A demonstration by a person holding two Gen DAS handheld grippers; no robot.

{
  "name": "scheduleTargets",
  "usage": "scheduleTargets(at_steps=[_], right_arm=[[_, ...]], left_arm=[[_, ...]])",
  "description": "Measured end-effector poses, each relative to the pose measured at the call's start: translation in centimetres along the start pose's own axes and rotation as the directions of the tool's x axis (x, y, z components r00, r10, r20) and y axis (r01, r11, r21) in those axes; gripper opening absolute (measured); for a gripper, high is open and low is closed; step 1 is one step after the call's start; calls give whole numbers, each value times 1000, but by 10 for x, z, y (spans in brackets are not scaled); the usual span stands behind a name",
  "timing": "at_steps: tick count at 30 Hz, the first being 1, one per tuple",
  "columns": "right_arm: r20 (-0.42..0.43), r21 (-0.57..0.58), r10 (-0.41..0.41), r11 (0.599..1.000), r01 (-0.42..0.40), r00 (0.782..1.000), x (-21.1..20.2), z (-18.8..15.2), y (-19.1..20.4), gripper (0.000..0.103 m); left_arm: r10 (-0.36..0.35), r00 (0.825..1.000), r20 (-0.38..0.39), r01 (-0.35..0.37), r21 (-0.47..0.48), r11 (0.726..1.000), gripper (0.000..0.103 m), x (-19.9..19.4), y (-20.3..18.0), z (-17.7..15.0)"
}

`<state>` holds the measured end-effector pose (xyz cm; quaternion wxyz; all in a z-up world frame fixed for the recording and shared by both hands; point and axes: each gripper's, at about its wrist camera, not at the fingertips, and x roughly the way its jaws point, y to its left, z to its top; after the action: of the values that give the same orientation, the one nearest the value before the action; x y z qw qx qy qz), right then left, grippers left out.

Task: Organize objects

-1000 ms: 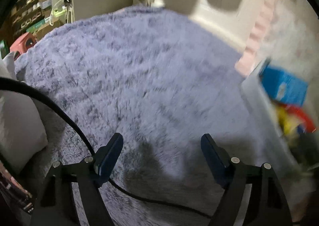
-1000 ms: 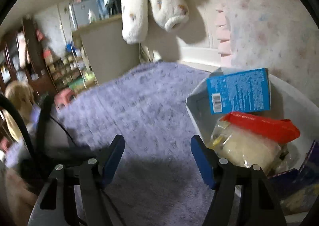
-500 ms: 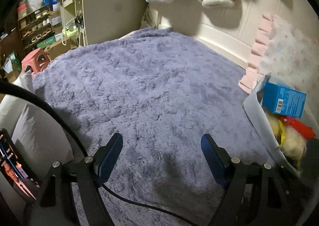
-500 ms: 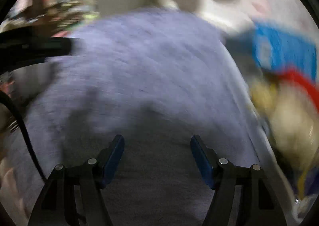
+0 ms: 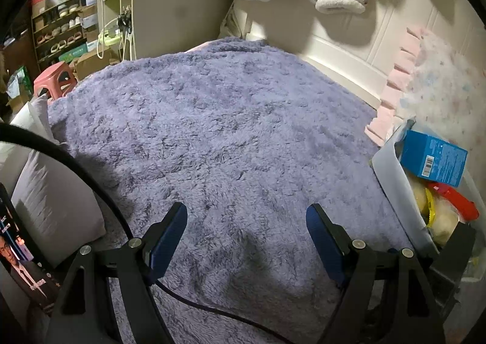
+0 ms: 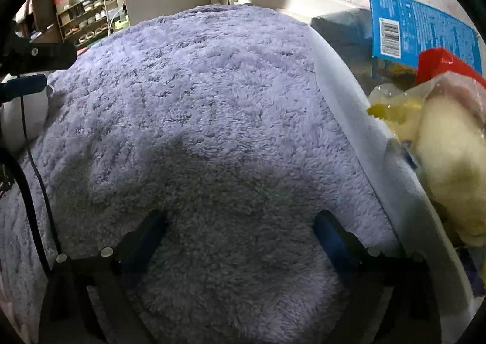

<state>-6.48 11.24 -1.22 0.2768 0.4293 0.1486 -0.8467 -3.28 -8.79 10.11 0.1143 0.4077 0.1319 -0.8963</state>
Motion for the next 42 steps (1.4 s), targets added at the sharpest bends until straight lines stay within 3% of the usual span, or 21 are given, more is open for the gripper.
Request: scheduleTargets(at_steps=[11,17,20,24,30,33,38,42], right_arm=[[2,-6,-16,1000,16,1000,-1,-2,3,103],[2,-7,-15,1000,15,1000,1,0,2,103],[1,-8,-16,1000,16,1000,2,1,3,103],[1,-10,-18,1000,18,1000,1,0,3,103],[1,-10,-17,1000,17,1000,1,0,3,103],[1,-10,-17,1000,17,1000,1,1,3,103],[1,-10,-17,1000,17,1000,1,1,3,103],[1,-9,-15,1000,15,1000,1,1,3,103]], left_arm=[[9,1000,25,-10,52,999,80,-5,-21,-5],[-67,997,-31,68,25,997,80,8,-33,-17],[-10,996,-84,16,71,997,80,26,-41,-24],[7,996,-84,-7,-2,1000,80,38,-32,-31],[37,999,-21,-37,-36,999,80,41,-31,-42],[65,994,-86,-71,-67,995,80,60,-26,-52],[101,993,-67,-99,29,995,82,61,-39,-57],[158,986,-49,-148,165,975,85,64,-50,-62]])
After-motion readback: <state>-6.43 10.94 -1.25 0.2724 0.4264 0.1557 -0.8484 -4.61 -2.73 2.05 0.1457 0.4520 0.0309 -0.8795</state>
